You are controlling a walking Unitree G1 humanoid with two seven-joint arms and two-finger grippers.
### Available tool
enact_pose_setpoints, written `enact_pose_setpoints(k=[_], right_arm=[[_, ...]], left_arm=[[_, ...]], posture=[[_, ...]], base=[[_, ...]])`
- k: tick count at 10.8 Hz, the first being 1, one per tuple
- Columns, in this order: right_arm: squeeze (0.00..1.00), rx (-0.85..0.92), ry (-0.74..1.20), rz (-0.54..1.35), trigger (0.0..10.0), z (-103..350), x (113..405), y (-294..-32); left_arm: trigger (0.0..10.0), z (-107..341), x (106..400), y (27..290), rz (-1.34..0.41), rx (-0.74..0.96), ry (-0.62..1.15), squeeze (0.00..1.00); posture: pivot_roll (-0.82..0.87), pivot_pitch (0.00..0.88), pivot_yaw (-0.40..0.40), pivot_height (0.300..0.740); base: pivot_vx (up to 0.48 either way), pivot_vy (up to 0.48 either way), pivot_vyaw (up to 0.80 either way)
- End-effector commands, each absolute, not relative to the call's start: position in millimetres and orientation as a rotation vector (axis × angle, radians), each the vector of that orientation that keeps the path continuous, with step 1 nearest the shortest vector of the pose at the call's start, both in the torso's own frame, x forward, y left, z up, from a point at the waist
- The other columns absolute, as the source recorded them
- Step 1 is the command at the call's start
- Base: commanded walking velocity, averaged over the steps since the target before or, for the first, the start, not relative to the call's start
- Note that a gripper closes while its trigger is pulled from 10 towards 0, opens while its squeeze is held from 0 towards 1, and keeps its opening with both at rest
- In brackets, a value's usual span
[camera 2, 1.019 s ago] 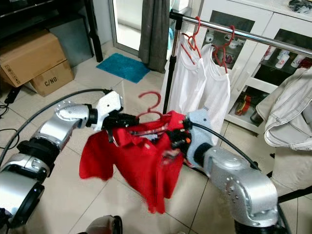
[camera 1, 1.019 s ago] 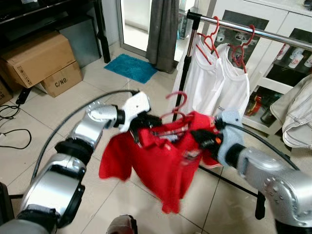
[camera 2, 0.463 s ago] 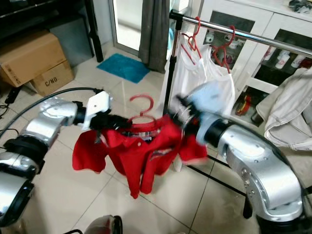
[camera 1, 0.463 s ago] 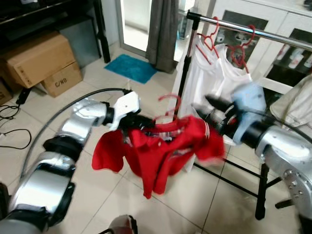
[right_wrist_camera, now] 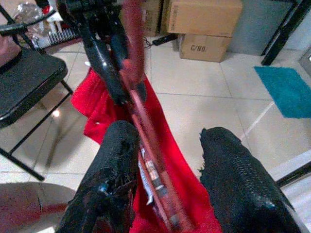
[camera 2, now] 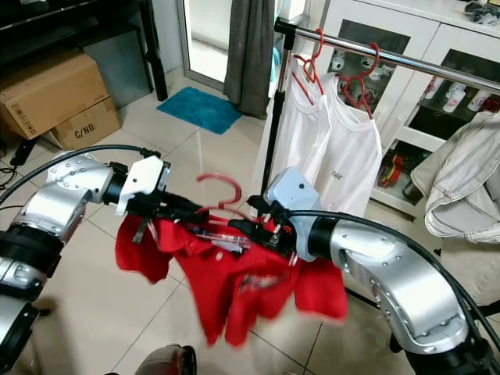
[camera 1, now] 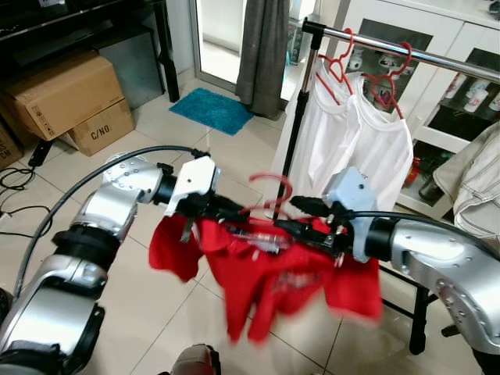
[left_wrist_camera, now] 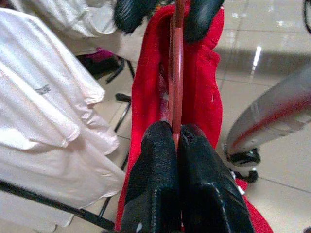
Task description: Hang hanger
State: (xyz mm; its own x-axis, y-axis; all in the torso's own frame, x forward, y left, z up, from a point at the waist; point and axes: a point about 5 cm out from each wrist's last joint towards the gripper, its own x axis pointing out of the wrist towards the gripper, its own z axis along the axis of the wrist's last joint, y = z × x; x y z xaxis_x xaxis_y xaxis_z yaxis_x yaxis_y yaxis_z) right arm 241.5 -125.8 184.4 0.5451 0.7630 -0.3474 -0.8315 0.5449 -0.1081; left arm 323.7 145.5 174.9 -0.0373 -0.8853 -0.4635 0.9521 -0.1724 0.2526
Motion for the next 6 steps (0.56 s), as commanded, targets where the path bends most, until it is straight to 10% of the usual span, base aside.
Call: enact_pose_setpoints(k=[1,2,4,6], right_arm=[[0.0,-0.287,0.255,0.979,10.0,187.6,242.3,-123.7],[0.0,-0.284,0.259,1.027,10.0,186.1,239.7,-119.9],[0.0,-0.271,0.281,1.083,0.0,183.2,234.6,-116.7],[0.0,-0.262,0.303,1.116,0.0,179.1,229.3,-115.9]], left_arm=[[0.0,183.2,322.7,142.8,-1.654,0.62,0.101,0.0],[0.0,184.8,321.3,142.0,-1.661,0.615,0.096,0.0],[0.0,189.1,320.3,142.3,-1.657,0.58,0.093,0.0],[0.0,189.5,318.6,143.1,-1.652,0.558,0.092,0.0]], posture=[[0.04,0.021,-0.015,0.74],[0.04,0.021,-0.015,0.74],[0.04,0.026,-0.013,0.74],[0.04,0.027,-0.013,0.74]], base=[[0.0,0.0,0.0],[0.0,0.0,0.0],[0.0,0.0,0.0],[0.0,0.0,0.0]])
